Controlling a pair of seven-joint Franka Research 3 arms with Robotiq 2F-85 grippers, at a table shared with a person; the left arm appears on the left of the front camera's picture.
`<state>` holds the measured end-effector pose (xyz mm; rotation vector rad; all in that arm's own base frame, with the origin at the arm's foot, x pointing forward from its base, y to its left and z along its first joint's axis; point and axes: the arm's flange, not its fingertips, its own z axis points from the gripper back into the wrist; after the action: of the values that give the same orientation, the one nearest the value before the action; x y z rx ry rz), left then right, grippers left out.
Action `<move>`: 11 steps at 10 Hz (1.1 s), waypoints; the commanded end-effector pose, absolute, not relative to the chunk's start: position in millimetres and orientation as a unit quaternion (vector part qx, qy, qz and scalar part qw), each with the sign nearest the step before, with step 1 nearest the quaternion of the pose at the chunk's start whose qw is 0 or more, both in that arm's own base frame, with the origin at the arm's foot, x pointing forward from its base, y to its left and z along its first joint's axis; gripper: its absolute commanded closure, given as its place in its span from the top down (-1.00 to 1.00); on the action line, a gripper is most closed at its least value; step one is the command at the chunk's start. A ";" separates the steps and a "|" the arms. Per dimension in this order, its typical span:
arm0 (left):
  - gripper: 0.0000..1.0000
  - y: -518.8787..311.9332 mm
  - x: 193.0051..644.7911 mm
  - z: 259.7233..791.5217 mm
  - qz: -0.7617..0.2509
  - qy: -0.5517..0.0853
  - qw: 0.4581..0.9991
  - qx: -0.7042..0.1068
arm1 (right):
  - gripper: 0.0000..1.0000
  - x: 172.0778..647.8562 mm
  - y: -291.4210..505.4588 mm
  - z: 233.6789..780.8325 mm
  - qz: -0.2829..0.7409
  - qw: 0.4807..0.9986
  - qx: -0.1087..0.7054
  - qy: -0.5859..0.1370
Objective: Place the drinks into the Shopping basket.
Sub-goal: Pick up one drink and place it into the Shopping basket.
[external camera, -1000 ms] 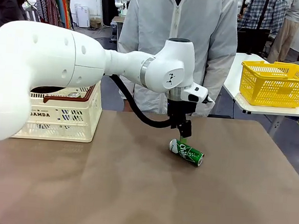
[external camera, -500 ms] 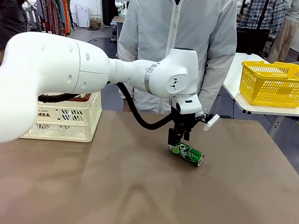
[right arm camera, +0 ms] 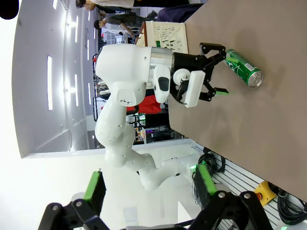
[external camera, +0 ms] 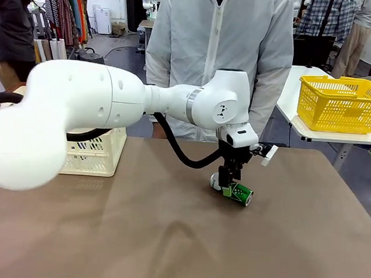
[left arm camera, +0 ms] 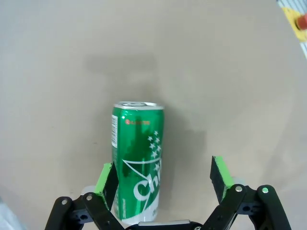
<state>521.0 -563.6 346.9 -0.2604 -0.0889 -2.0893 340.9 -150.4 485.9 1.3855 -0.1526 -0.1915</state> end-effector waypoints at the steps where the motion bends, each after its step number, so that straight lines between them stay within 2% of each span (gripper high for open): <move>1: 1.00 -587.9 539.8 342.2 -0.841 -0.033 0.531 -0.099 | 1.00 339.8 -150.8 490.3 -0.091 0.763 0.636 -0.062; 5: 1.00 -588.6 546.2 317.9 -0.851 0.021 0.520 -0.070 | 1.00 339.8 -150.8 490.3 -0.091 0.763 0.636 -0.062; 10: 1.00 -587.5 550.2 312.1 -0.865 0.028 0.494 -0.078 | 1.00 339.8 -150.8 490.3 -0.091 0.763 0.636 -0.062; 11: -0.06 -586.2 549.7 312.0 -0.870 0.032 0.486 -0.075 | 1.00 339.8 -150.8 490.3 -0.091 0.763 0.636 -0.062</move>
<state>533.5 -572.8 306.7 -0.2154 0.0555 -2.0821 340.9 -150.4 485.9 1.3855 -0.1527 -0.1914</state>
